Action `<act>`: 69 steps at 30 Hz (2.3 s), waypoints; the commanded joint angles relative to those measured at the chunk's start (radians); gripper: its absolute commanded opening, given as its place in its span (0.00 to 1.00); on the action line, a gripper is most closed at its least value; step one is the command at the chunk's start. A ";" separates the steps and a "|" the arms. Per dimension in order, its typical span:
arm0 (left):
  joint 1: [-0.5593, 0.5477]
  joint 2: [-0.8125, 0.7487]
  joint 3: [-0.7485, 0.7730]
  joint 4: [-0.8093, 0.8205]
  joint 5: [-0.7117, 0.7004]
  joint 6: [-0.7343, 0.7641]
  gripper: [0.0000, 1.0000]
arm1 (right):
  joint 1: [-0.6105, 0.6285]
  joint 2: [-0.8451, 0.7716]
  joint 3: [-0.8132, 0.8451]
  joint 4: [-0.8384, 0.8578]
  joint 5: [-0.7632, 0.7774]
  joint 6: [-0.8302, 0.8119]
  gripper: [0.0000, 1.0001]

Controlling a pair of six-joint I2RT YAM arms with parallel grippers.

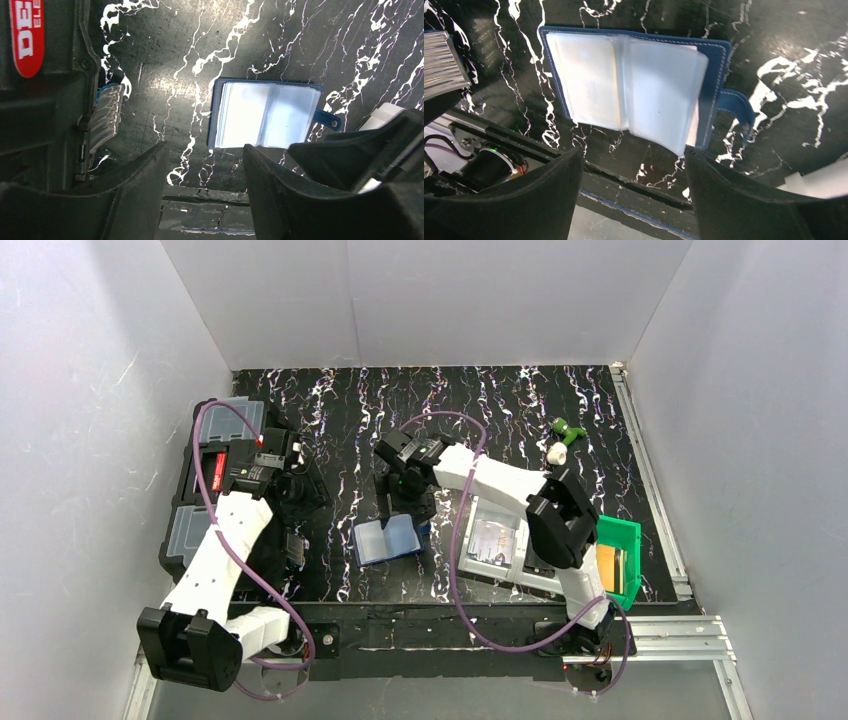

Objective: Take the credit cards out of the card holder
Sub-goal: Remove the credit card from the card holder.

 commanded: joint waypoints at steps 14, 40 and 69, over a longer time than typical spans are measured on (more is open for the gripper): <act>0.006 -0.039 0.061 -0.075 -0.025 -0.026 0.54 | 0.101 0.291 0.314 -0.079 0.040 -0.052 0.73; 0.006 0.031 -0.080 0.034 0.161 -0.033 0.50 | 0.079 0.482 0.354 -0.152 -0.057 -0.119 0.20; -0.067 0.350 -0.223 0.298 0.363 -0.067 0.38 | -0.016 0.403 0.134 0.018 -0.255 -0.101 0.04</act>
